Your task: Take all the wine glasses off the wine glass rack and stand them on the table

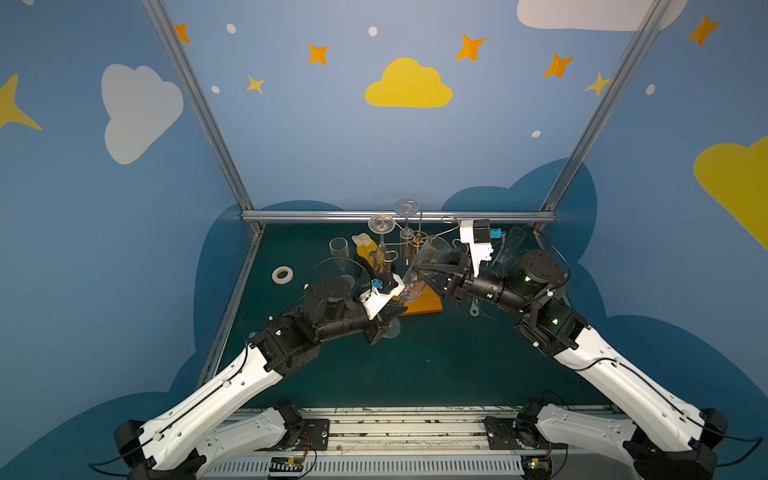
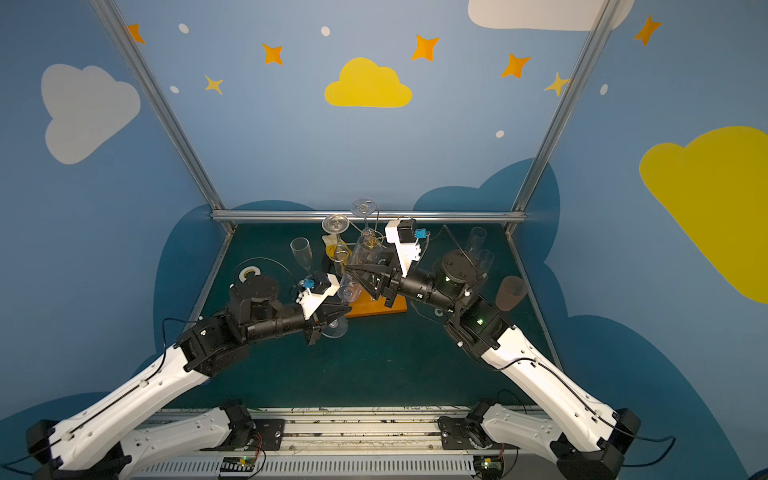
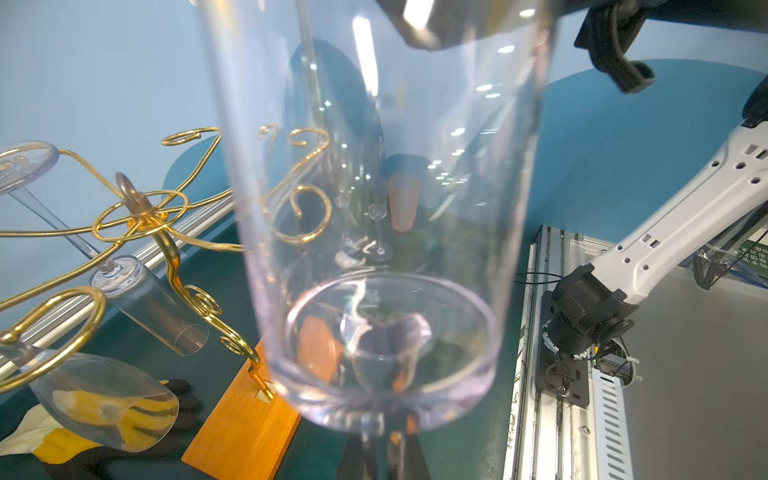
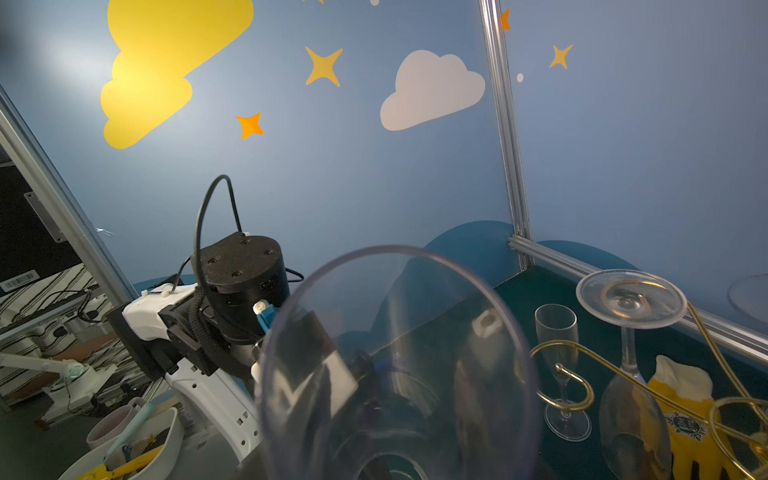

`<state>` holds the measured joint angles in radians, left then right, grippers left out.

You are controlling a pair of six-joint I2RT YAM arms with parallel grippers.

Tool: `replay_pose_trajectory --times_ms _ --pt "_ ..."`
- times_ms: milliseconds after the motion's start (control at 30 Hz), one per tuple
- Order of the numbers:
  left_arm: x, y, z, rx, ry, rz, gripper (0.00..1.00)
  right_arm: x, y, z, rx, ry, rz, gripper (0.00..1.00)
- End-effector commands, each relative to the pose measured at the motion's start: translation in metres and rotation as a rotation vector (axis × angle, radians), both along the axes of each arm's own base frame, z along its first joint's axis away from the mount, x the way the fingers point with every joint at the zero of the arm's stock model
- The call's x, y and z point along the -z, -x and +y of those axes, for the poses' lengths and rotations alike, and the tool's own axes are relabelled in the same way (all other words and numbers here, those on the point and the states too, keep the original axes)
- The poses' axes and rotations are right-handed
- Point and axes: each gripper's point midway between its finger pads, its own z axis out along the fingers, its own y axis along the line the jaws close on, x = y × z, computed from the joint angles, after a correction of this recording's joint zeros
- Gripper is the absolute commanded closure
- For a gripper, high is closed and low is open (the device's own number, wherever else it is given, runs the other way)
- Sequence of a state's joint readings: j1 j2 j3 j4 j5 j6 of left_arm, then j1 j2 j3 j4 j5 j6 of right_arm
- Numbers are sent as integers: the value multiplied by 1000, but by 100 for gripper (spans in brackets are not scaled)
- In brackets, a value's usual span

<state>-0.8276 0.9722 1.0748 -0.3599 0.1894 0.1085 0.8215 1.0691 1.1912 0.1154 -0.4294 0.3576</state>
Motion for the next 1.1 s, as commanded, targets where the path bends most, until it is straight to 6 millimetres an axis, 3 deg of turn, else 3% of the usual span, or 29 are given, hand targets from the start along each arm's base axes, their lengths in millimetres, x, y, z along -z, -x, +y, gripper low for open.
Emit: replay_pose_trajectory --times_ms 0,167,300,500,800,1067 --pt "-8 2 -2 21 -7 -41 97 -11 1 -3 2 -36 -14 68" --pt "-9 2 -1 16 -5 -42 95 -10 3 -3 -3 -38 -20 72" --pt "-11 2 0 5 11 -47 62 -9 4 -6 5 -36 -30 74" --pt "-21 8 4 8 74 -56 33 -3 6 -17 48 -16 -50 73" --pt "-24 9 14 -37 134 -68 28 15 9 -44 160 62 -86 73" --pt "-26 2 31 -144 203 -91 28 38 0 -76 332 122 -96 74"
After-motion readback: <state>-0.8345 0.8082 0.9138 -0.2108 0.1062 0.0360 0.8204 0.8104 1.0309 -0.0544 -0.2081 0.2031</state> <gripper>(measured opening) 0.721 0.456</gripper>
